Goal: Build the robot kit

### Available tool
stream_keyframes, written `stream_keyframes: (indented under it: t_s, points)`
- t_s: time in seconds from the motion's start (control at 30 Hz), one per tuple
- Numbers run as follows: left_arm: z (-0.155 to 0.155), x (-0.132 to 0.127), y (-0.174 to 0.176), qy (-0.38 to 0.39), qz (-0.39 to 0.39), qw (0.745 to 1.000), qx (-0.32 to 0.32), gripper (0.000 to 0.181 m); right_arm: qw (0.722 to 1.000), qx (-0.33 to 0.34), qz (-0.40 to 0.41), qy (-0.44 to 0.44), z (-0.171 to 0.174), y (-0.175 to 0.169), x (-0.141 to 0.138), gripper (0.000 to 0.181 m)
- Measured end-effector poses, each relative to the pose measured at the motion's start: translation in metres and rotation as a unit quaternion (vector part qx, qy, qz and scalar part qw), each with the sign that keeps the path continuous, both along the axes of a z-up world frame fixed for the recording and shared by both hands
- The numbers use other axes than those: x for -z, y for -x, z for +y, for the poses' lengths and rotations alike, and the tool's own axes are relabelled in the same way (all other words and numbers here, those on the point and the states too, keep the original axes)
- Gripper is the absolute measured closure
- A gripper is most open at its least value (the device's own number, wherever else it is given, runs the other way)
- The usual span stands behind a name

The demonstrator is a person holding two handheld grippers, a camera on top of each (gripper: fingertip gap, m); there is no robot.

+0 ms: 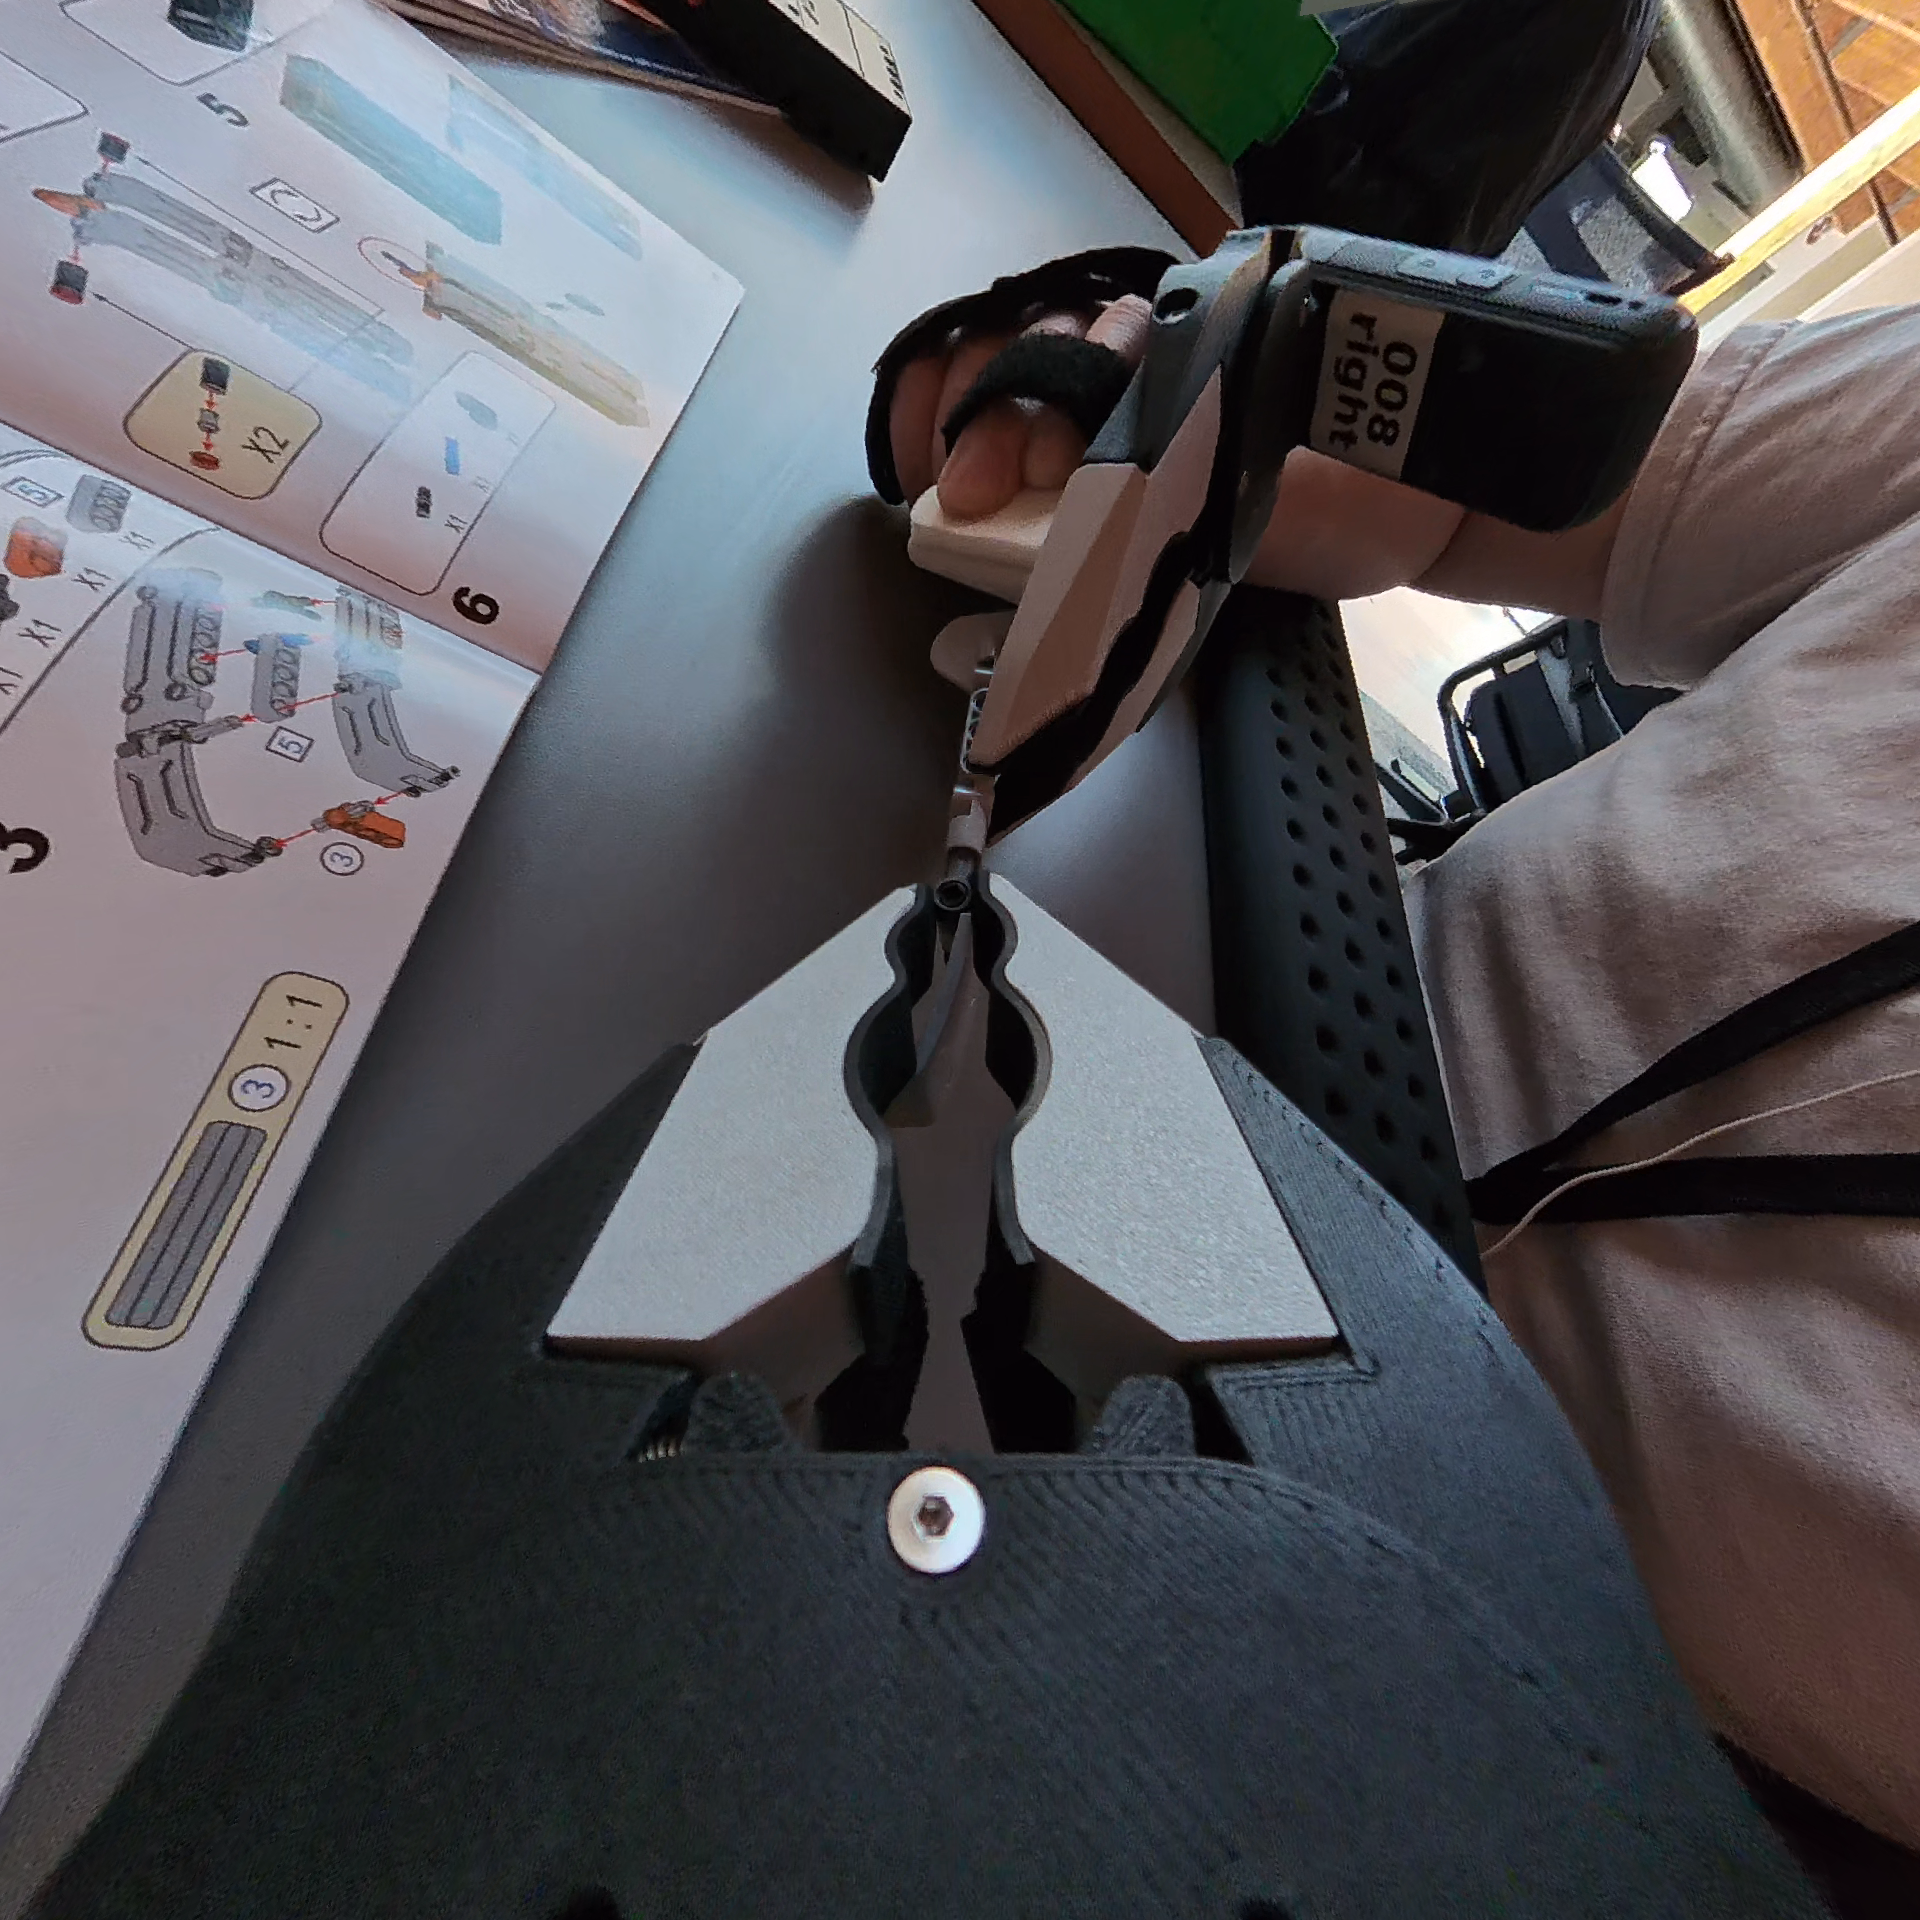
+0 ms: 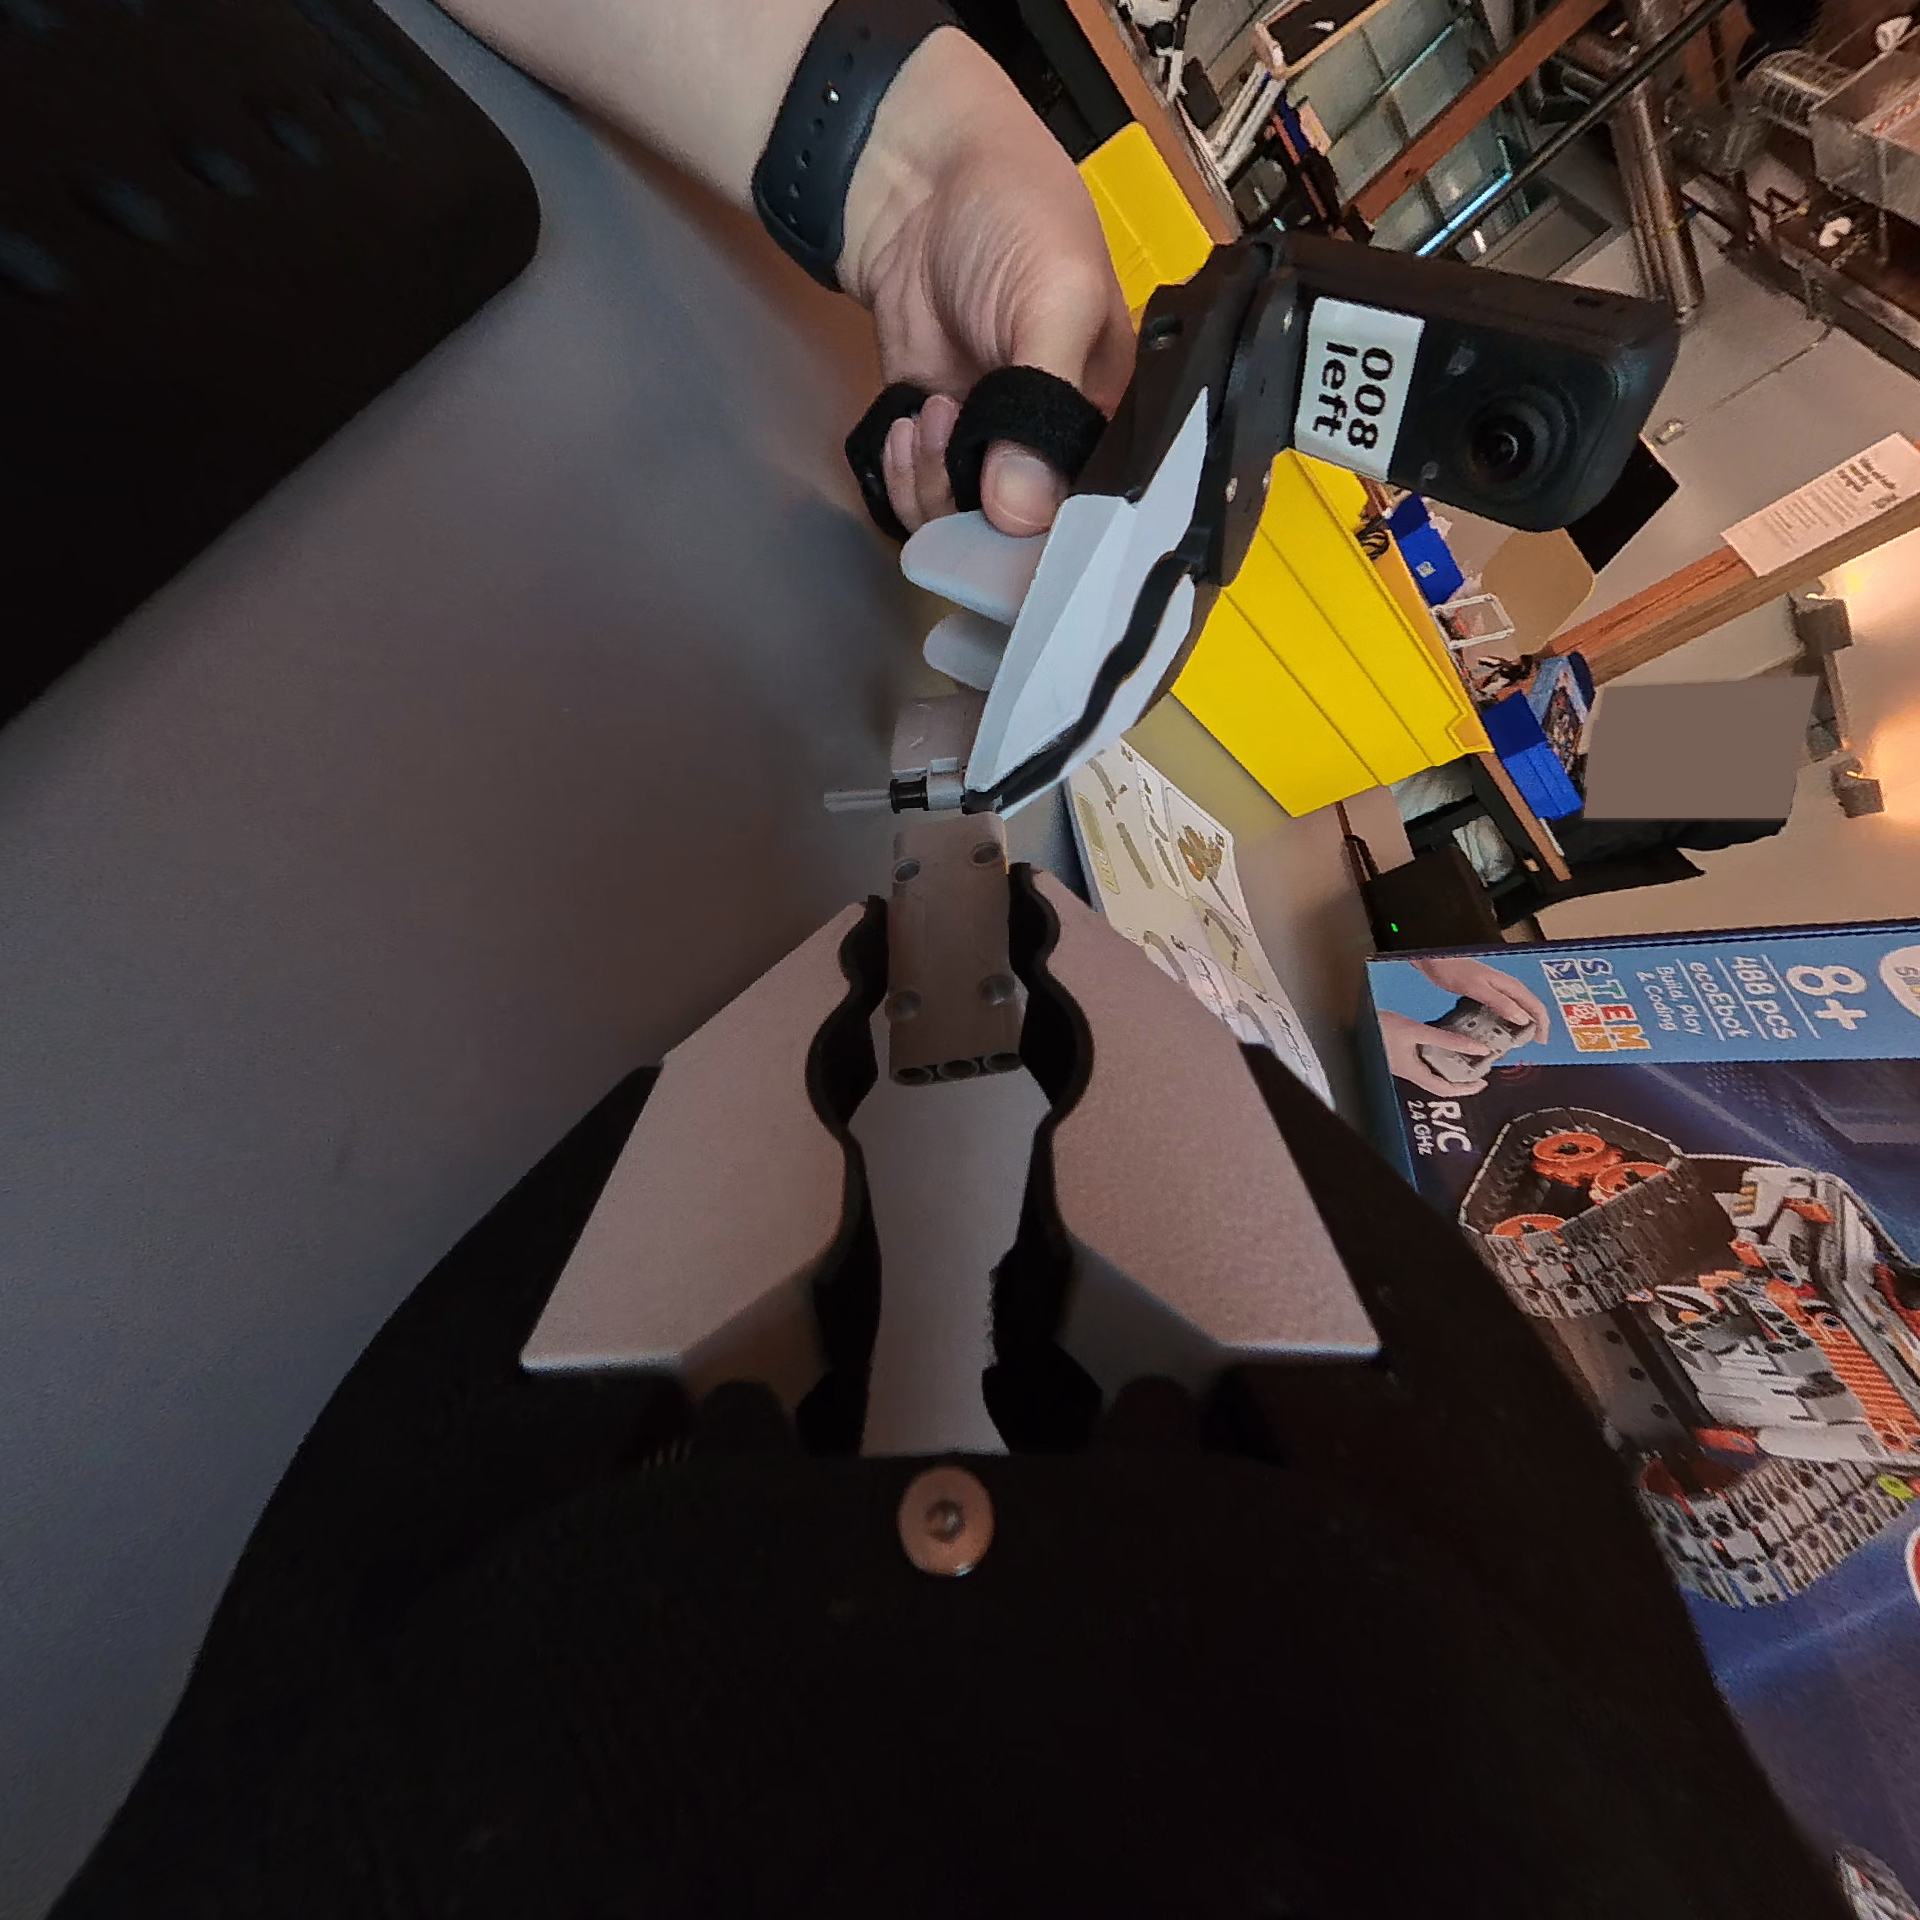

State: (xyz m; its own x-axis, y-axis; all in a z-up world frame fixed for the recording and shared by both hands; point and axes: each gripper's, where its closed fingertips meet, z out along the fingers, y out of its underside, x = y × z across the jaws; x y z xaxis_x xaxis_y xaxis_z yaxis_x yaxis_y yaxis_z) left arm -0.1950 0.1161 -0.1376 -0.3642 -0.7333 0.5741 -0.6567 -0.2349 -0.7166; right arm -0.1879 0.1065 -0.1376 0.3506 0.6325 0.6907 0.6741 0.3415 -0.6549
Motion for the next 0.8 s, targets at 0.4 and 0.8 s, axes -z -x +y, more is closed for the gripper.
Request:
stream_keyframes:
  t_s: [0.4,0.8]
  points:
    - [0.000,-0.005,-0.001,0.010,-0.015,1.000,0.001,0.176,1.000,0.005,0.008,-0.009,0.000,-0.001,-0.005,0.159]
    - [0.006,-0.009,-0.007,0.037,-0.023,0.999,-0.027,0.176,0.999,0.030,0.001,-0.028,0.006,-0.005,-0.007,0.159]
